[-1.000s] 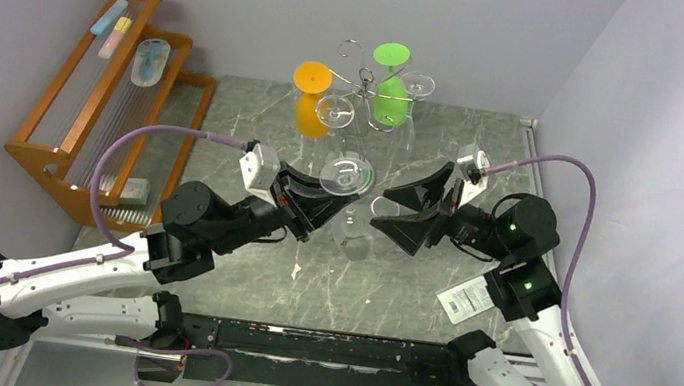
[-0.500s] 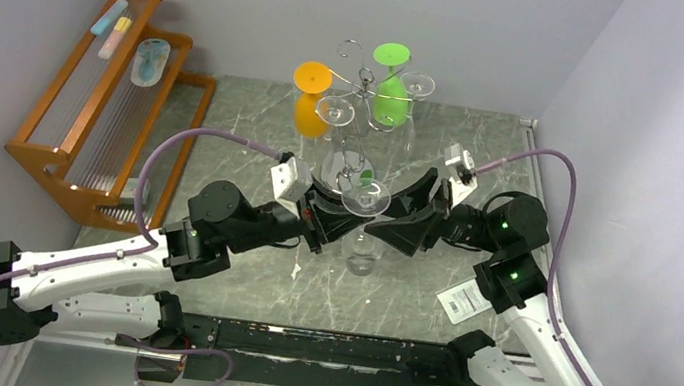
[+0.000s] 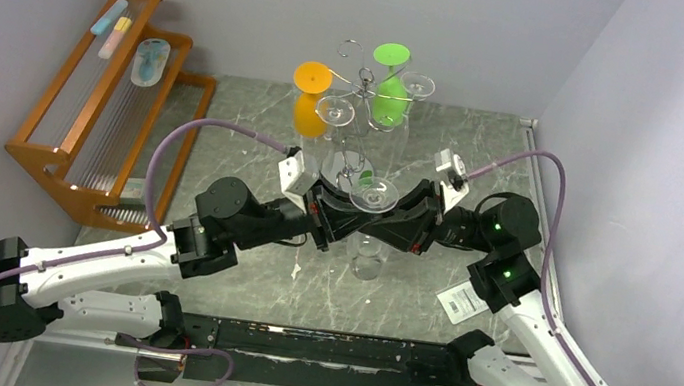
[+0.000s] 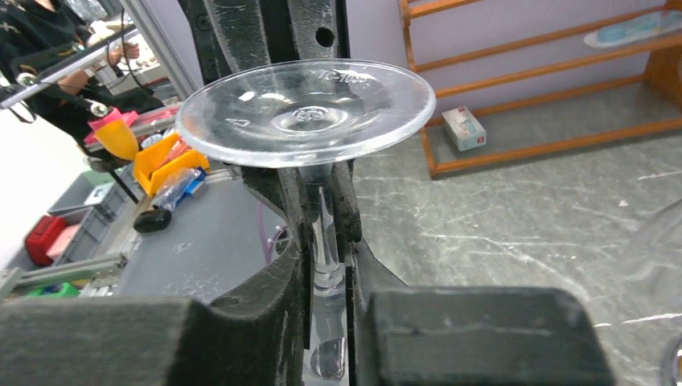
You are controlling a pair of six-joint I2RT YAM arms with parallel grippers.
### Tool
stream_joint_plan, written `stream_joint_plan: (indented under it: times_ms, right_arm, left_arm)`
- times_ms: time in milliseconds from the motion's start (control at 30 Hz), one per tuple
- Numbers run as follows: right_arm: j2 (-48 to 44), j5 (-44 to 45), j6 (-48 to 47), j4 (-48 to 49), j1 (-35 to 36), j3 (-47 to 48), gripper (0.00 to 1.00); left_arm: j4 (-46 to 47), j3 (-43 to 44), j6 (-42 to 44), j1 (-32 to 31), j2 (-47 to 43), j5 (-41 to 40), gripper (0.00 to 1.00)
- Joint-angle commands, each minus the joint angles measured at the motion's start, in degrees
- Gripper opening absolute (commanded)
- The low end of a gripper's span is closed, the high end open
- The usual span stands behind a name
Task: Place the wine glass upside down on the wine glass rack
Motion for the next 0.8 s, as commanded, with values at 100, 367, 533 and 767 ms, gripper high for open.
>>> stream_joint_plan:
  times_ms: [100, 367, 533, 767]
  right_arm:
    - [-2.8, -0.7, 0.3, 3.0, 0.6, -3.7, 0.05]
    - [-5.9, 7.8, 0.7, 4.4, 0.6, -4.5, 0.00]
    - [-8.4, 16.1, -0.4, 2.0, 0.6, -3.9, 0.00]
    - [-12.0, 31.8, -3.1, -3.4, 0.6, -2.0, 0.00]
  left_arm:
    - [5.3, 4.7, -1.6, -0.2, -0.9, 0.5, 0.05]
    - [5.2, 4.3, -1.8, -0.2, -1.8, 0.2, 0.21]
    - [3.0, 3.6, -1.4, -0.2, -2.9, -2.1, 0.50]
    - [-6.9, 4.6, 2.4, -0.2, -7.7, -10.9, 0.86]
